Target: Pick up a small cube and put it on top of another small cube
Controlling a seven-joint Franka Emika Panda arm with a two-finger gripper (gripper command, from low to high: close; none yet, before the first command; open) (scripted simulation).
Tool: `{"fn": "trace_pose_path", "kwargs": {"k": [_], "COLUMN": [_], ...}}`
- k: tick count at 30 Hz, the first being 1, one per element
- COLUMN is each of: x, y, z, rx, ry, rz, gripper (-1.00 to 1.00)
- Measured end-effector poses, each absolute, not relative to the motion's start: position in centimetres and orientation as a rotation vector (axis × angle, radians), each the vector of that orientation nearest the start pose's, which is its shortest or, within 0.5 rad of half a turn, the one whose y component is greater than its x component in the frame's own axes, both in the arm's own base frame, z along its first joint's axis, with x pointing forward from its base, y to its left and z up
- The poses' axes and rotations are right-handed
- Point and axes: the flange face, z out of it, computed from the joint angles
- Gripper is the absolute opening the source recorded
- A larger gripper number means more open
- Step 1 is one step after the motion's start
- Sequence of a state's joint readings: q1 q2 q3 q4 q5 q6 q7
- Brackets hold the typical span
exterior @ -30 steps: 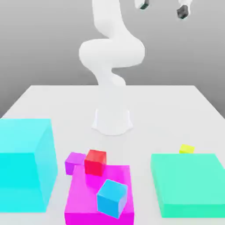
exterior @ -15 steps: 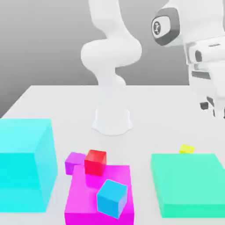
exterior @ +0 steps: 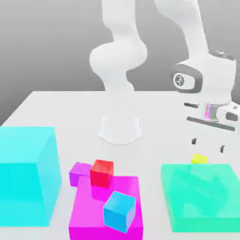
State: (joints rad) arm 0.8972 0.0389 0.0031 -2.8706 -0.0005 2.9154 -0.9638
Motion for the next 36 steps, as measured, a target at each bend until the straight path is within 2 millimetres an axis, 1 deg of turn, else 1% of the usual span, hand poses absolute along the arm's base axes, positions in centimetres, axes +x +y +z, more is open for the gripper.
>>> {"fn": "trace_pose_path", "kwargs": {"k": [6,7,12,13,14,16,21,23,25,27,30,33,36], "x": [22.0,22.0,22.0,22.0,22.0,22.1,22.0,24.4,28.1,31.1,35.2,37.8,38.7], "y": [27.2,27.1,27.1,27.1,27.1,27.2,27.1,25.8,22.9,20.2,14.3,7.2,-0.2], "z": [13.3,12.7,12.7,12.4,12.7,14.0,18.1,19.9,21.8,23.8,26.8,29.8,32.4], "rx": [1.870,1.870,1.870,1.871,1.870,1.869,1.870,1.952,2.089,2.194,2.370,2.540,2.690], "ry": [2.524,2.524,2.524,2.524,2.524,2.524,2.524,2.458,2.339,2.235,2.043,1.829,1.612], "rz": [0.000,0.000,-0.004,-0.003,-0.003,-0.002,-0.003,0.001,0.005,0.009,0.011,0.008,0.001], "gripper": [0.00,-1.00,-1.00,-1.00,-1.00,-1.00,-1.00,-1.00,-1.00,-1.00,-1.00,-1.00,-1.00]}}
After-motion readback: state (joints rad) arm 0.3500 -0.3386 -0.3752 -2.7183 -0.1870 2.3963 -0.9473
